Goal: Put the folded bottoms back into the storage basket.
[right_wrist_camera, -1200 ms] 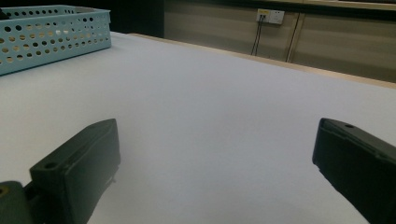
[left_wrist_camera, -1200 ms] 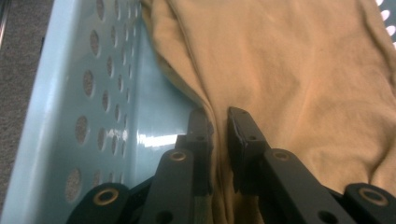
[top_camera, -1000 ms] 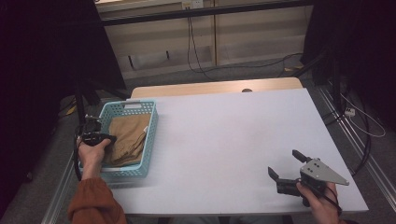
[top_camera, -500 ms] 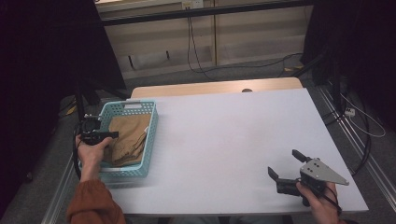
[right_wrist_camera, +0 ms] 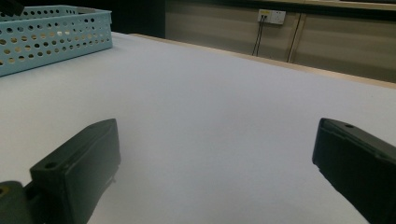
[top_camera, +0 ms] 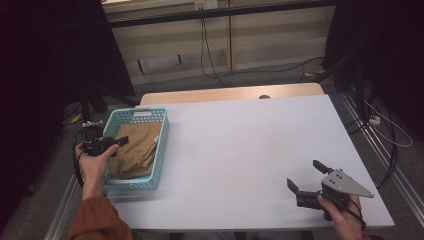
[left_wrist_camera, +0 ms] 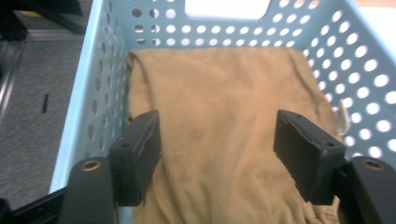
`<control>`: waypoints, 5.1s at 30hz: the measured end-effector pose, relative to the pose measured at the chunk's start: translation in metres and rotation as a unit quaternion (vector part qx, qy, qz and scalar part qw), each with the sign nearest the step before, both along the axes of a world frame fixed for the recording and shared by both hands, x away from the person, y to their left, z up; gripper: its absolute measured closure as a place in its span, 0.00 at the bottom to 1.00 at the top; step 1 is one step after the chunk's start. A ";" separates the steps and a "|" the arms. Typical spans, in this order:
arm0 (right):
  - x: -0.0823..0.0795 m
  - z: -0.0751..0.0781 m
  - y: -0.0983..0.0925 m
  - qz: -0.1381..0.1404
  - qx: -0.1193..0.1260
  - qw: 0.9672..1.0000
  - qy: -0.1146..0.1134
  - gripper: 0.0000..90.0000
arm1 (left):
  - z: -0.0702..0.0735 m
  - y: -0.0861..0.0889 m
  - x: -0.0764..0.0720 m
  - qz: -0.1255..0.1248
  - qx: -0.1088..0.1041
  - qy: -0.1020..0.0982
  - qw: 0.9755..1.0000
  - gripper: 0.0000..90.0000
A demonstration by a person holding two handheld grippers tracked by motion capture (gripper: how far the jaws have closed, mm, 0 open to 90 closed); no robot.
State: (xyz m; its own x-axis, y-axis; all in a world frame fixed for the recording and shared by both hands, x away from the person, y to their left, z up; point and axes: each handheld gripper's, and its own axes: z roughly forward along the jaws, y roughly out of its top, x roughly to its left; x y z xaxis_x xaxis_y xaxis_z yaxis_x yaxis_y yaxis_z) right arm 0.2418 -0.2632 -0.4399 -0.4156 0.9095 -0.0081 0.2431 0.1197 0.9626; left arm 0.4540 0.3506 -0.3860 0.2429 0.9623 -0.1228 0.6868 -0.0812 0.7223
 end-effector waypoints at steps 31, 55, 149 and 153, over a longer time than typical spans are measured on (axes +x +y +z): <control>0.000 0.000 0.001 -0.004 -0.001 1.000 -0.001 0.01 | 0.031 0.012 -0.051 -0.022 -0.023 -0.116 0.993 0.07; 0.001 0.001 0.001 -0.006 0.015 1.000 0.002 0.01 | 0.045 -0.005 -0.101 -0.053 -0.012 -0.155 0.986 0.07; 0.002 0.001 0.003 -0.013 0.018 1.000 0.004 0.02 | -0.008 -0.187 -0.113 -0.244 -0.062 -0.123 0.960 0.04; 0.001 0.001 0.003 -0.011 0.018 1.000 0.004 0.02 | -0.015 -0.187 -0.117 -0.247 -0.056 -0.122 0.960 0.04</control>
State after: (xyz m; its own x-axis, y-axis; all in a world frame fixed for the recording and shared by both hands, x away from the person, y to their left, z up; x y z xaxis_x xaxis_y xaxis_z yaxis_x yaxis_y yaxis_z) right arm 0.2429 -0.2603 -0.4390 -0.3946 0.9184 0.0283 0.2538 0.0793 0.9640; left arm 0.3365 0.1636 -0.4006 0.7010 0.7063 -0.0992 0.3931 -0.2666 0.8800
